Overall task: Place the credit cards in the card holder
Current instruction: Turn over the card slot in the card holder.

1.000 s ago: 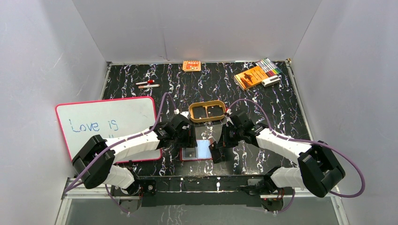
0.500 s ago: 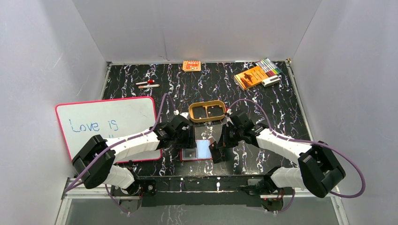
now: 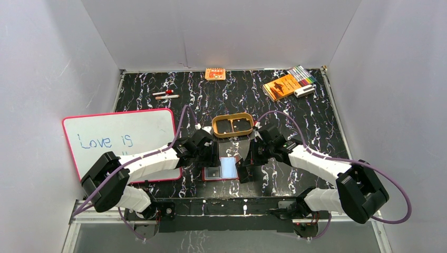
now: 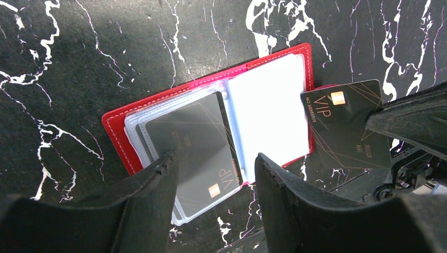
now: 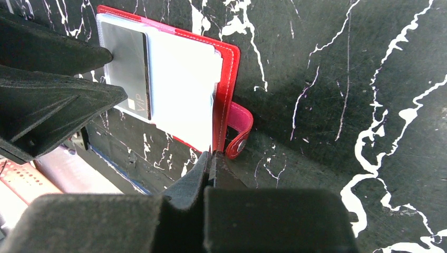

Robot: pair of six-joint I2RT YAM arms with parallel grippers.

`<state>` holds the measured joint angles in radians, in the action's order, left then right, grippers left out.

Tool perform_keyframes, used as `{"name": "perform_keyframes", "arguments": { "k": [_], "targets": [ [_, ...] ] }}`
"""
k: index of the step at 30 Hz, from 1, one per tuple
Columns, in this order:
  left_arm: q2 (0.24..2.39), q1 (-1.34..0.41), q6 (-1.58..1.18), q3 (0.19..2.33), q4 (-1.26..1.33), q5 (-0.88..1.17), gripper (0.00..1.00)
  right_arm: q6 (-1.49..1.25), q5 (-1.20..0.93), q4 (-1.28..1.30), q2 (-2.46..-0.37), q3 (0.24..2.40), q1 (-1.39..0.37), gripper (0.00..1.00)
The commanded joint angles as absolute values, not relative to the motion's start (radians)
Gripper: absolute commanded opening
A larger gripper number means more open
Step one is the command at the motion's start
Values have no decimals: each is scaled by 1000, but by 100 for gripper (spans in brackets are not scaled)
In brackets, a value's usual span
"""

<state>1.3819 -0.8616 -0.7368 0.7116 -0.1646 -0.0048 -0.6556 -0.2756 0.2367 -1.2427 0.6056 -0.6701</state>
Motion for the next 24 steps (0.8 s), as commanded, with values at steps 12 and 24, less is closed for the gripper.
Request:
{"name": "perform_keyframes", "arguments": {
  "k": [12, 24],
  "targets": [
    [1365, -864, -741, 711, -170, -12, 52, -649, -388, 122, -1244, 592, -674, 0],
    [1325, -864, -738, 739, -139, 52, 58, -649, -472, 28, -1254, 587, -679, 0]
  ]
}}
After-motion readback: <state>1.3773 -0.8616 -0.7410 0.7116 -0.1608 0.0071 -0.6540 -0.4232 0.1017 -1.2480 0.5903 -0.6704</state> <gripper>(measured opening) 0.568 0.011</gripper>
